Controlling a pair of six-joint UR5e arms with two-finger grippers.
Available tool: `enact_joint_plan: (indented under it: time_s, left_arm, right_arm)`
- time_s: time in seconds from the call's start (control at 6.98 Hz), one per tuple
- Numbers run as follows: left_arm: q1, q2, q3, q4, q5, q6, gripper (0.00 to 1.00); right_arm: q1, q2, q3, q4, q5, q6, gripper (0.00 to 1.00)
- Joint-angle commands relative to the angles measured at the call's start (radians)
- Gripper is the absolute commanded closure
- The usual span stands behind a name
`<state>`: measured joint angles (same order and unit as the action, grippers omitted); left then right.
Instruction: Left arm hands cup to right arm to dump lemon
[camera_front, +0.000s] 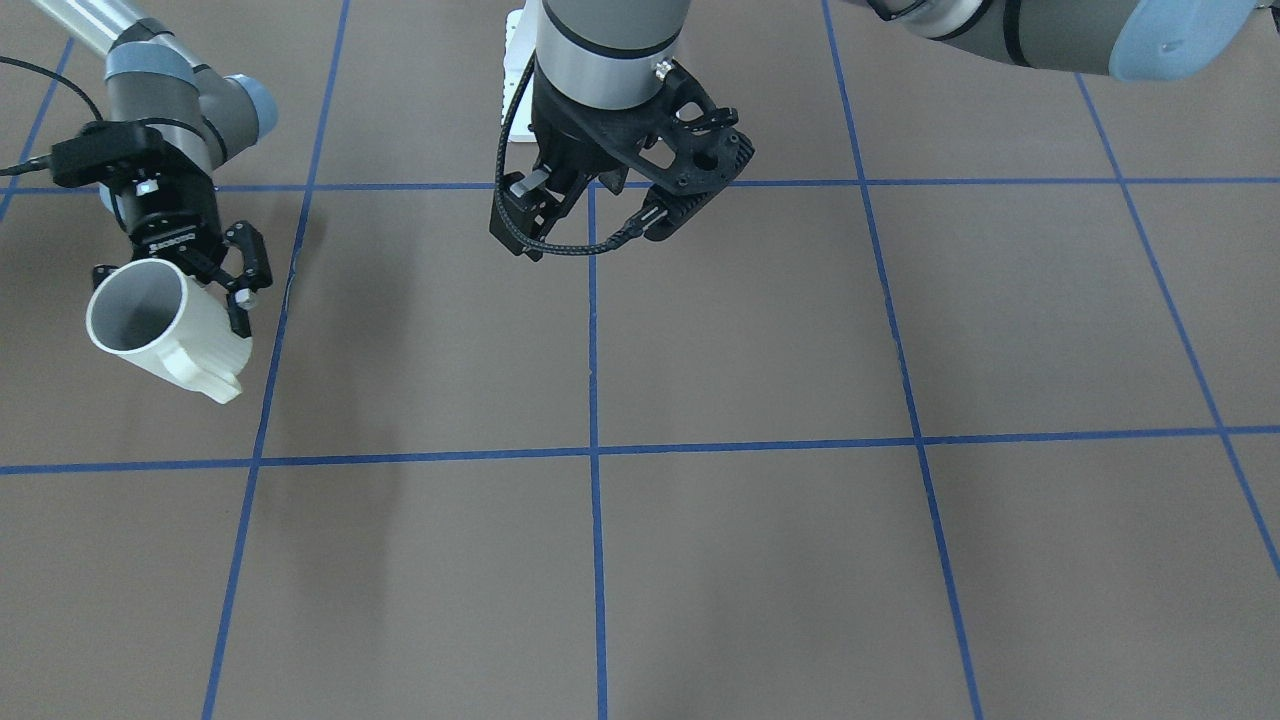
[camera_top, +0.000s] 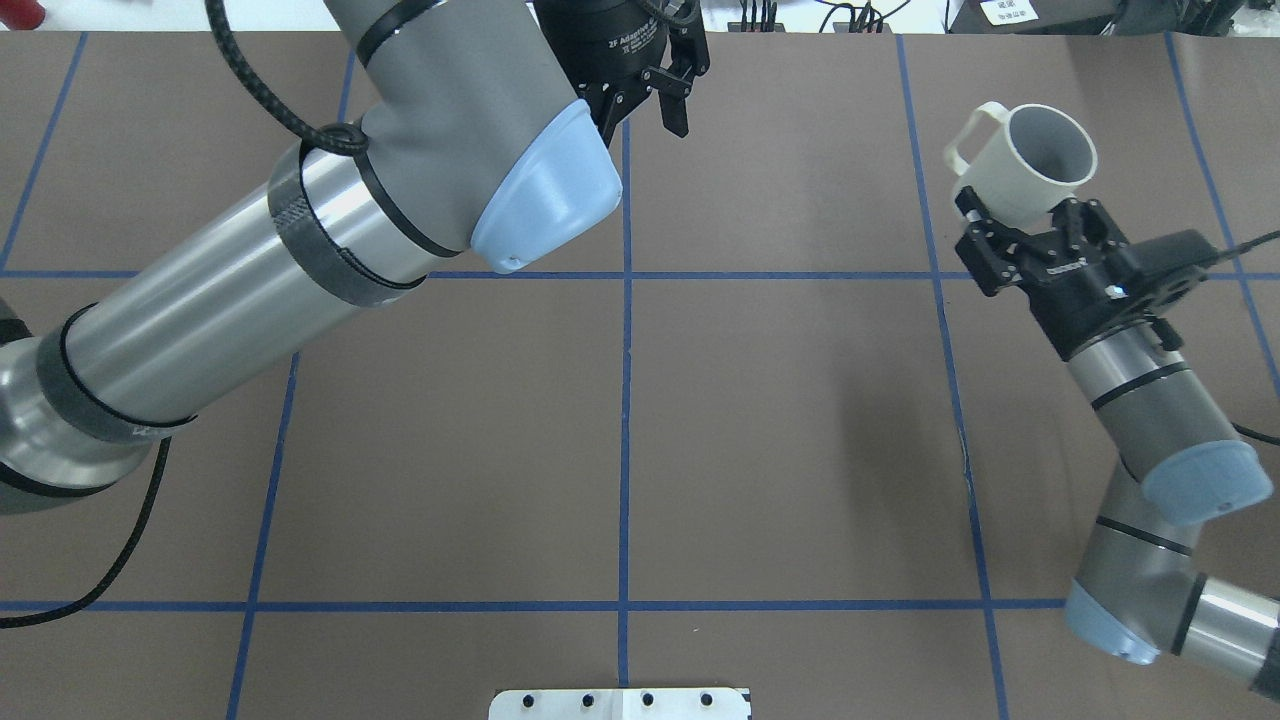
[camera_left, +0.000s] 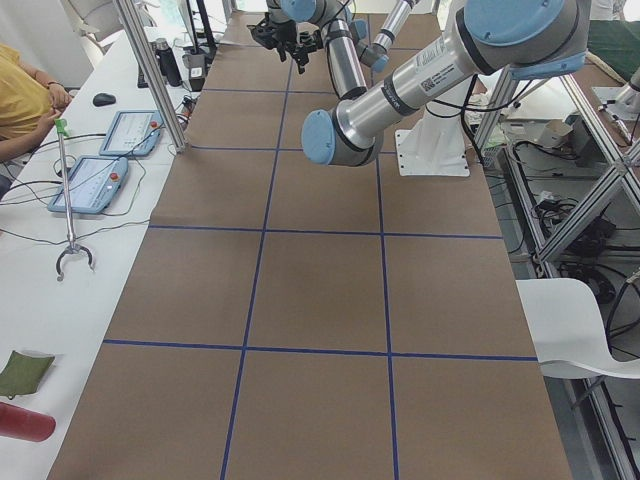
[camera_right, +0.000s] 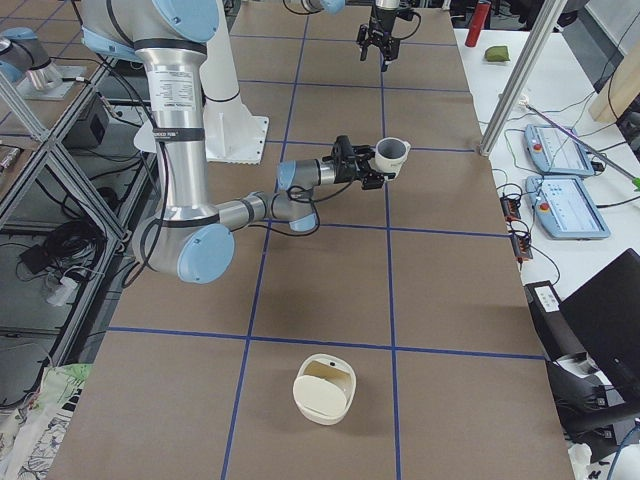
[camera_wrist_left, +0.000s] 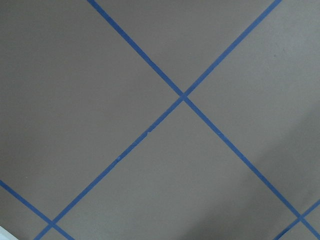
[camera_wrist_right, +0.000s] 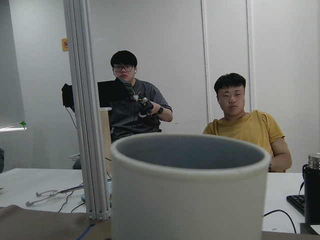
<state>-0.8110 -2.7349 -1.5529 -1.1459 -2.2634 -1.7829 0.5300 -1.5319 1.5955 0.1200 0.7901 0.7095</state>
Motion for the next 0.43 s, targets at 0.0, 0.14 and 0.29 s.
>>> enact_joint_plan:
  time_s: [0.0, 0.14, 0.29]
  left_arm:
    - [0.010, 0.008, 0.013, -0.018, 0.040, 0.002, 0.00]
    - [0.010, 0.008, 0.017, -0.021, 0.042, 0.002, 0.00]
    - [0.012, 0.006, 0.019, -0.021, 0.042, 0.000, 0.00]
  right_arm:
    - [0.016, -0.173, -0.009, 0.151, 0.006, 0.165, 0.54]
    - [0.016, -0.244, -0.012, 0.203, 0.014, 0.198, 0.58]
    - [0.018, -0.290, -0.026, 0.249, 0.014, 0.265, 0.57]
